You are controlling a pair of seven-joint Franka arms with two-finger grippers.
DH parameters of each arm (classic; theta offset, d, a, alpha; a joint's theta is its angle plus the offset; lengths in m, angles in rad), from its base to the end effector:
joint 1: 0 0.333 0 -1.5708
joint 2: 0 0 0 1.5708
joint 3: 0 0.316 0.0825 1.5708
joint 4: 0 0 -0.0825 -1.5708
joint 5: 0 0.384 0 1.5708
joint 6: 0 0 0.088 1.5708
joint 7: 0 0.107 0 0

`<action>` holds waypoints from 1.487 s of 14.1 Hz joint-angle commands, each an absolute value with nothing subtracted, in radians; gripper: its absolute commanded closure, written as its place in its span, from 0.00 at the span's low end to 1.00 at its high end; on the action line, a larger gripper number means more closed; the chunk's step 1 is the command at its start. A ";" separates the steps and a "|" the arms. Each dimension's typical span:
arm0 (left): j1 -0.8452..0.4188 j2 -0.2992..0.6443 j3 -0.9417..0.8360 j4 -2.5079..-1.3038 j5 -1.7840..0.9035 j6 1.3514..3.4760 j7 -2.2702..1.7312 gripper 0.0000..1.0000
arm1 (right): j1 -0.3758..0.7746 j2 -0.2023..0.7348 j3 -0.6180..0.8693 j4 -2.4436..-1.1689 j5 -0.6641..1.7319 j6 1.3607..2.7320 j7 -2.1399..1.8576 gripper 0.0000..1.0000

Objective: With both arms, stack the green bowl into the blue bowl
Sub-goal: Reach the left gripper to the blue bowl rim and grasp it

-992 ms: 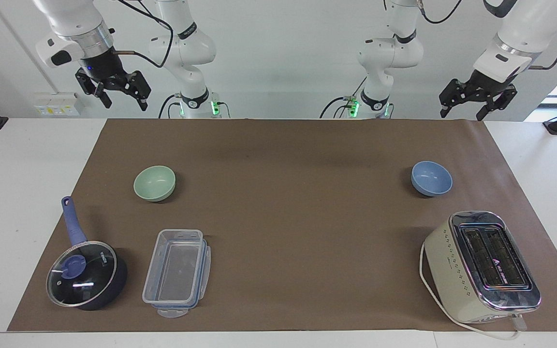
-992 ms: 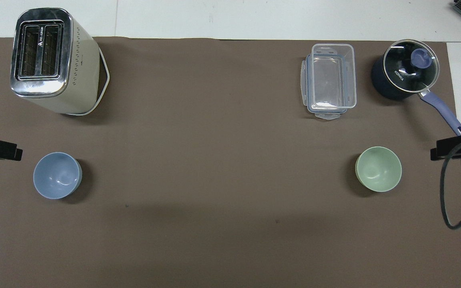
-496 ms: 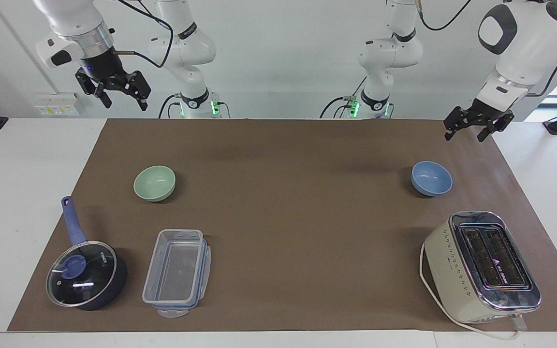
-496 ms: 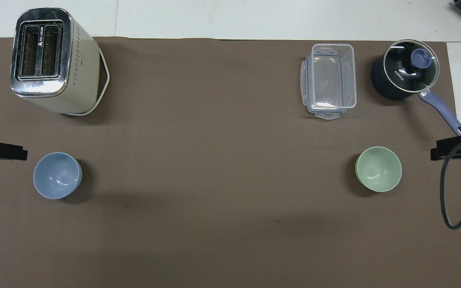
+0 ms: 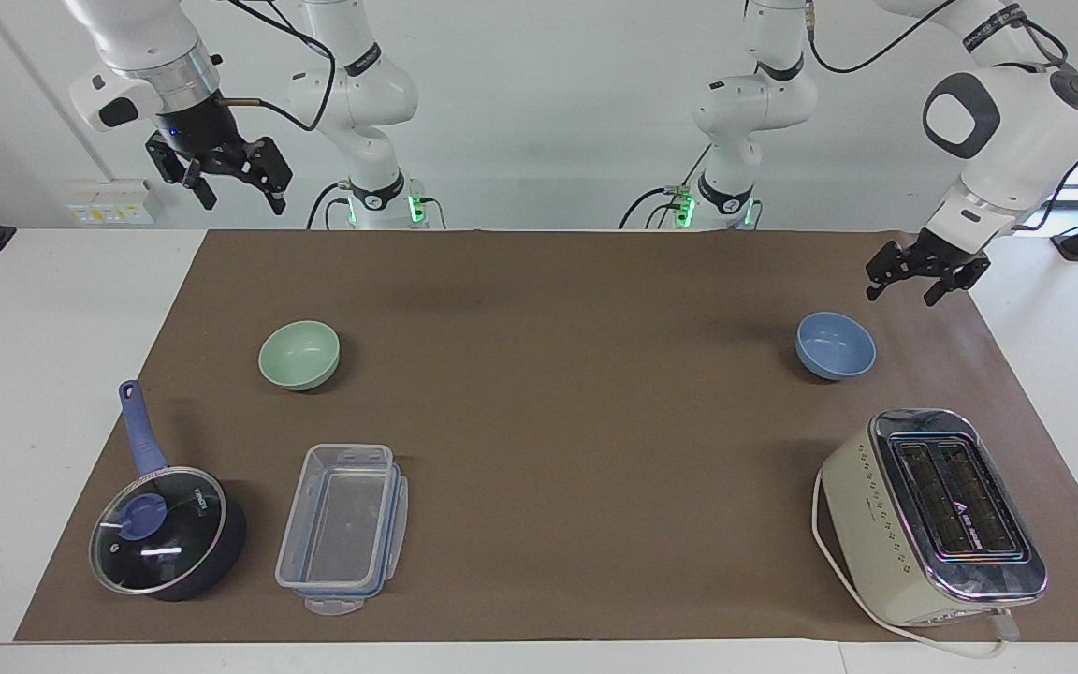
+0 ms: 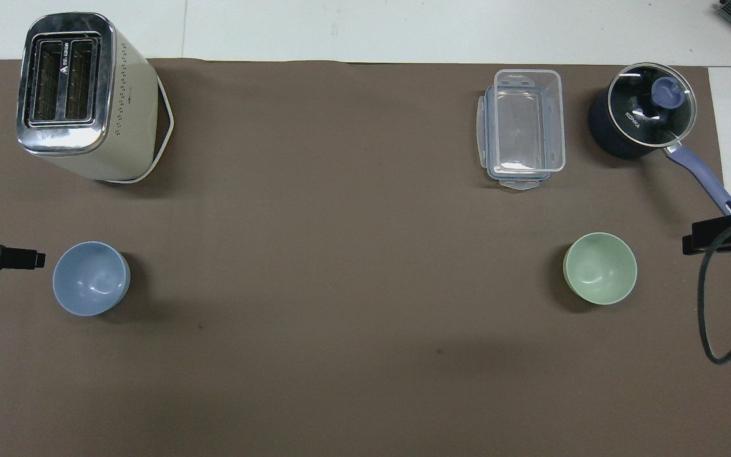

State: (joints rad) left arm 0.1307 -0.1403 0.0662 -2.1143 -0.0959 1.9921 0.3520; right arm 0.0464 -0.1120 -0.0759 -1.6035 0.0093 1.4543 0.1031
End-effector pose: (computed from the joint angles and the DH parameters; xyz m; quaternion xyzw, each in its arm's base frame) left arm 0.5042 0.0956 0.4774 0.9971 -0.0585 0.0216 0.0443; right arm 0.5067 -0.0164 0.6585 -0.9976 0.0655 0.0191 0.0082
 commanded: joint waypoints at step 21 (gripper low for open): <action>0.278 0.020 0.057 -2.313 -0.410 2.260 0.624 0.24 | 0.038 -0.123 -0.075 -1.606 0.026 1.448 0.083 0.00</action>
State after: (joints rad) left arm 0.2690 0.0513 0.0620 -2.2705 -0.3837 2.2415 0.5977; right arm 0.0464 -0.1120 -0.0759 -1.6036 0.0093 1.4543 0.1031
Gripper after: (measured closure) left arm 0.057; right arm 0.000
